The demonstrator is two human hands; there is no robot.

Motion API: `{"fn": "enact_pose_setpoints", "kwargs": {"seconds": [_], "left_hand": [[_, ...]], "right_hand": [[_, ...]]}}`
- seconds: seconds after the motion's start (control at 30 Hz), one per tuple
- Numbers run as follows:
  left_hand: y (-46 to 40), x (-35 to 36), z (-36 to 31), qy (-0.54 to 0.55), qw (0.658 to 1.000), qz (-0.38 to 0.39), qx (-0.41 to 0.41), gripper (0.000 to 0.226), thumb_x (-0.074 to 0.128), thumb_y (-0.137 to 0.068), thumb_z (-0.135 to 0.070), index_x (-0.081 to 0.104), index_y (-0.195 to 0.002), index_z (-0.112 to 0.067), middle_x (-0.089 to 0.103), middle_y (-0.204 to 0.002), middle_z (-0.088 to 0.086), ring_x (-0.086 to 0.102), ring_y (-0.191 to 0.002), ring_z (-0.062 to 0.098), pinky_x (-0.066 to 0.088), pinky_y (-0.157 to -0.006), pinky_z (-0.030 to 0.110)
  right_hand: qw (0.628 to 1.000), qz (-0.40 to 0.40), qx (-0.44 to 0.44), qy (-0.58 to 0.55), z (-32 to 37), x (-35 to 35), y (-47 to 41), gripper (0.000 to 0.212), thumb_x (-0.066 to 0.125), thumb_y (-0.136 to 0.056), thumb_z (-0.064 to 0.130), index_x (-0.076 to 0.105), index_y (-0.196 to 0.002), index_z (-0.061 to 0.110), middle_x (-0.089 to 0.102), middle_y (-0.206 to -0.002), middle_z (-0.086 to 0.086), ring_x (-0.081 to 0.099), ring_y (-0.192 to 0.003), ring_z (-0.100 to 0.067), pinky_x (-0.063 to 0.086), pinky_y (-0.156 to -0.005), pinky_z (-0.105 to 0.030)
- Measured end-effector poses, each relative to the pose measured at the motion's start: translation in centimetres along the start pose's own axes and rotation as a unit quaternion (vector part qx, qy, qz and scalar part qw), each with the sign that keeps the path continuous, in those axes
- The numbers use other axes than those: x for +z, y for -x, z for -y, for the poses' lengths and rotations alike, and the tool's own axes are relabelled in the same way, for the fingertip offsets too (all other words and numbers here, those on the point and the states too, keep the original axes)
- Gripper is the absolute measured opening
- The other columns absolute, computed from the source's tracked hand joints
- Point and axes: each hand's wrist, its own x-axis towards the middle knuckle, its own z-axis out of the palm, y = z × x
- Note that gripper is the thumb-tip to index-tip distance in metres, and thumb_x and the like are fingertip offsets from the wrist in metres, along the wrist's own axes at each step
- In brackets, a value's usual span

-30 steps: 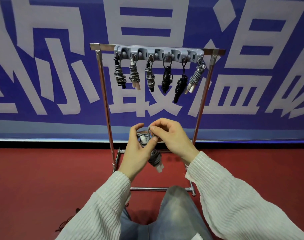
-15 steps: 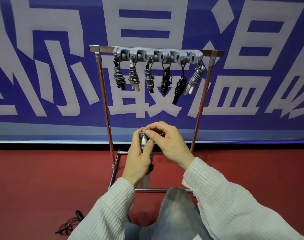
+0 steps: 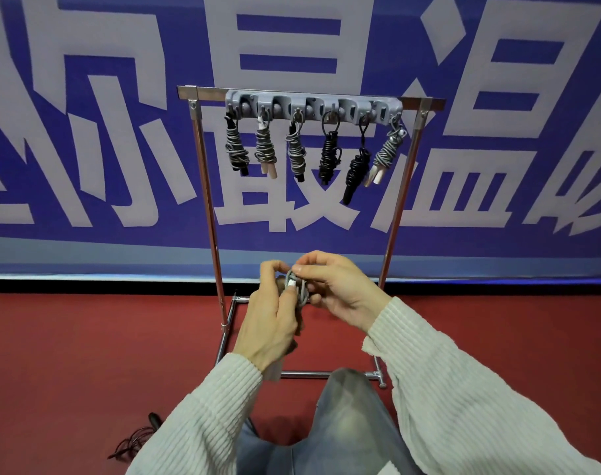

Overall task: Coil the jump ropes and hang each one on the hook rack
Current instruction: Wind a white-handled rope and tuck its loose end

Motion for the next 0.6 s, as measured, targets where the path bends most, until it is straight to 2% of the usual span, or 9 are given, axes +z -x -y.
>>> {"fn": "enact_pose_setpoints", "kwargs": {"seconds": [0.17, 0.27, 0.33, 0.47, 0.53, 0.6], "left_hand": [[0.0, 0.1, -0.1, 0.021, 0.999, -0.015, -0.030, 0.018, 0.039, -0.104, -0.008, 0.049, -0.100, -0.023, 0.068, -0.070, 0.010, 0.064, -0.051, 0.029, 0.055, -0.053, 0.055], [-0.1, 0.0, -0.7, 0.033, 0.999, -0.018, -0.030, 0.029, 0.034, -0.101, -0.005, 0.051, -0.106, -0.029, 0.069, -0.077, 0.015, 0.065, -0.051, 0.033, 0.056, -0.051, 0.052], [-0.4, -0.1, -1.2, 0.060, 0.998, -0.024, -0.023, 0.027, 0.034, -0.097, -0.008, 0.052, -0.102, -0.029, 0.071, -0.079, 0.013, 0.065, -0.050, 0.034, 0.054, -0.049, 0.049], [-1.2, -0.5, -2.0, 0.133, 0.990, -0.025, -0.043, 0.020, 0.034, -0.100, -0.009, 0.050, -0.099, -0.021, 0.072, -0.081, 0.019, 0.066, -0.054, 0.036, 0.055, -0.052, 0.045], [-1.4, -0.4, -2.1, 0.188, 0.979, -0.026, -0.076, 0.015, 0.034, -0.102, -0.012, 0.049, -0.101, -0.013, 0.072, -0.085, 0.022, 0.065, -0.056, 0.037, 0.055, -0.054, 0.041], [-1.6, -0.2, -2.1, 0.216, 0.971, -0.039, -0.098, 0.023, 0.036, -0.109, -0.020, 0.049, -0.099, -0.003, 0.072, -0.085, 0.022, 0.063, -0.054, 0.035, 0.054, -0.053, 0.037]], "right_hand": [[0.999, -0.012, 0.027, -0.025, -0.3, -0.4, 0.0, 0.012, 0.069, -0.093, 0.007, 0.065, -0.086, 0.016, 0.061, -0.068, 0.002, 0.046, -0.053, -0.005, 0.038, -0.043, -0.017], [0.999, -0.032, 0.009, 0.014, -0.5, -0.4, 0.0, 0.010, 0.065, -0.094, 0.007, 0.065, -0.090, 0.016, 0.058, -0.070, -0.002, 0.045, -0.051, -0.006, 0.038, -0.043, -0.019], [0.998, -0.037, -0.006, 0.047, -1.0, -0.6, -0.1, 0.010, 0.064, -0.094, 0.008, 0.067, -0.093, 0.017, 0.061, -0.076, -0.006, 0.050, -0.056, -0.009, 0.039, -0.044, -0.020], [0.996, -0.058, -0.062, 0.021, -1.8, -0.4, 0.2, 0.013, 0.060, -0.094, 0.006, 0.068, -0.100, 0.014, 0.064, -0.080, -0.008, 0.057, -0.060, -0.017, 0.046, -0.053, -0.030], [0.990, -0.081, -0.118, -0.009, -1.7, -0.3, 0.4, 0.018, 0.055, -0.096, 0.003, 0.069, -0.104, 0.012, 0.066, -0.083, -0.005, 0.061, -0.069, -0.020, 0.051, -0.060, -0.032], [0.981, -0.078, -0.178, -0.005, -1.5, 0.0, 0.7, 0.022, 0.052, -0.099, 0.004, 0.072, -0.105, 0.013, 0.067, -0.088, -0.002, 0.062, -0.081, -0.018, 0.054, -0.069, -0.030]]}}
